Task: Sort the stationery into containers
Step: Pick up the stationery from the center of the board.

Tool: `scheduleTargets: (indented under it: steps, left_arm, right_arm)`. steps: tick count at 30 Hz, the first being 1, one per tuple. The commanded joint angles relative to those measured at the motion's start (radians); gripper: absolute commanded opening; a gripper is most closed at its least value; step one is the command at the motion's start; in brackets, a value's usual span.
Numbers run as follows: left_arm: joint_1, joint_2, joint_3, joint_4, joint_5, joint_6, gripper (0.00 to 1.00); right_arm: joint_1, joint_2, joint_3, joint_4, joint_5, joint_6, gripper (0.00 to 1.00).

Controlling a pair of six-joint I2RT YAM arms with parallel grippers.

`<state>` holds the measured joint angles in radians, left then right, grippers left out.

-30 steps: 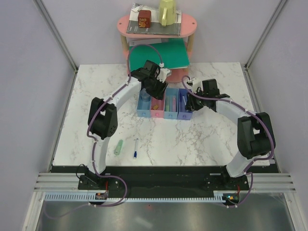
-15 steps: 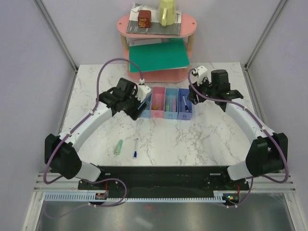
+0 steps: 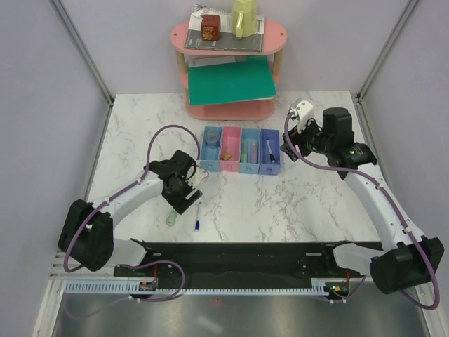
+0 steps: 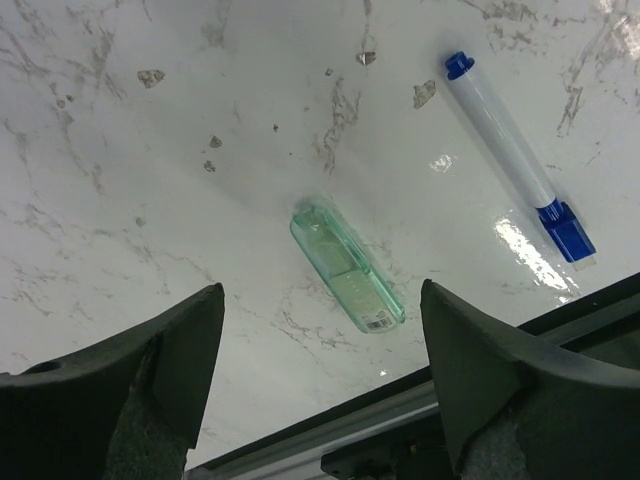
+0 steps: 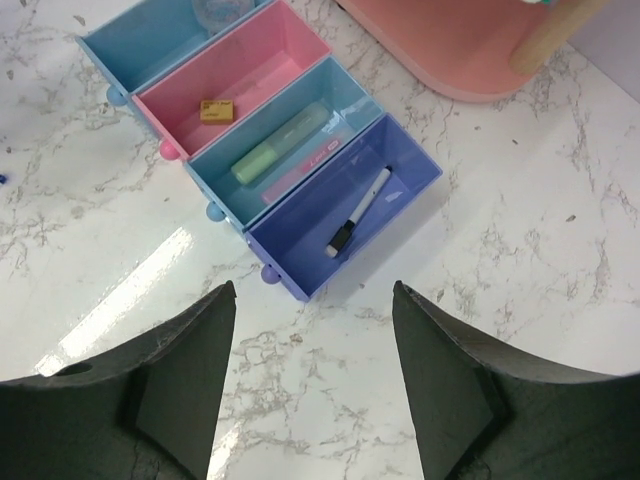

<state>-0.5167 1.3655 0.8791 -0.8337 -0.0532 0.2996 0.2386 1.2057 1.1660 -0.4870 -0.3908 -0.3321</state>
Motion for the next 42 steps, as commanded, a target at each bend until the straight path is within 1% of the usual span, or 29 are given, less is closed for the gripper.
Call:
scheduleTargets:
  steps: [1,6,12,13,14,19,20,22,23,25,26,28,29,32,36,37,42]
  left_arm:
    - [0.009,-0.023,-0.054,-0.004,-0.001,-0.001,0.85]
    - [0.038,-0.022,-0.109,0.021,0.024,0.018,0.81]
    - [0.044,0.009,-0.18,0.096,0.032,0.023,0.75]
    - [0.046,0.02,-0.189,0.105,0.041,0.021,0.74]
    - [0.046,0.029,-0.19,0.117,0.044,0.021,0.7]
    - [0.049,0.102,-0.167,0.136,0.047,0.029,0.6]
    - [0.049,0.115,-0.164,0.139,0.049,0.03,0.56]
    - [0.049,0.141,-0.164,0.154,0.046,0.039,0.5]
    - [0.049,0.164,-0.161,0.159,0.041,0.042,0.41]
    - [0.049,0.187,-0.155,0.165,0.039,0.047,0.35]
    - [0.049,0.201,-0.147,0.166,0.039,0.049,0.27]
    - [0.049,0.211,-0.128,0.169,0.042,0.049,0.19]
    - [0.049,0.221,-0.12,0.17,0.044,0.047,0.13]
    - [0.049,0.237,-0.074,0.17,0.049,0.036,0.02]
    - [0.049,0.254,-0.016,0.166,0.049,0.006,0.02]
    - [0.05,0.253,0.007,0.16,0.076,0.003,0.02]
    - [0.049,0.212,0.089,0.117,0.102,-0.014,0.02]
  right_arm:
    - [0.002,-0.052,-0.009,-0.045,0.016,-0.05,0.72]
    - [0.002,-0.064,0.006,-0.07,0.023,-0.062,0.72]
    - [0.002,-0.054,0.032,-0.084,0.02,-0.062,0.72]
    - [0.004,-0.052,0.04,-0.087,0.018,-0.059,0.72]
    - [0.004,-0.051,0.043,-0.087,0.017,-0.056,0.72]
    - [0.002,-0.051,0.054,-0.093,0.017,-0.058,0.72]
    - [0.004,-0.048,0.057,-0.093,0.017,-0.056,0.72]
    - [0.004,-0.048,0.058,-0.094,0.012,-0.053,0.72]
    - [0.004,-0.049,0.06,-0.094,0.012,-0.053,0.72]
    - [0.002,-0.051,0.058,-0.093,0.012,-0.051,0.72]
    - [0.004,-0.051,0.057,-0.093,0.012,-0.051,0.72]
    - [0.002,-0.051,0.054,-0.091,0.009,-0.05,0.71]
    - [0.004,-0.051,0.054,-0.091,0.009,-0.048,0.72]
    - [0.002,-0.048,0.05,-0.09,0.004,-0.045,0.71]
    - [0.004,-0.049,0.041,-0.09,0.003,-0.047,0.71]
    - [0.001,-0.049,0.032,-0.09,0.003,-0.048,0.71]
    - [0.004,-0.055,0.012,-0.087,0.009,-0.054,0.71]
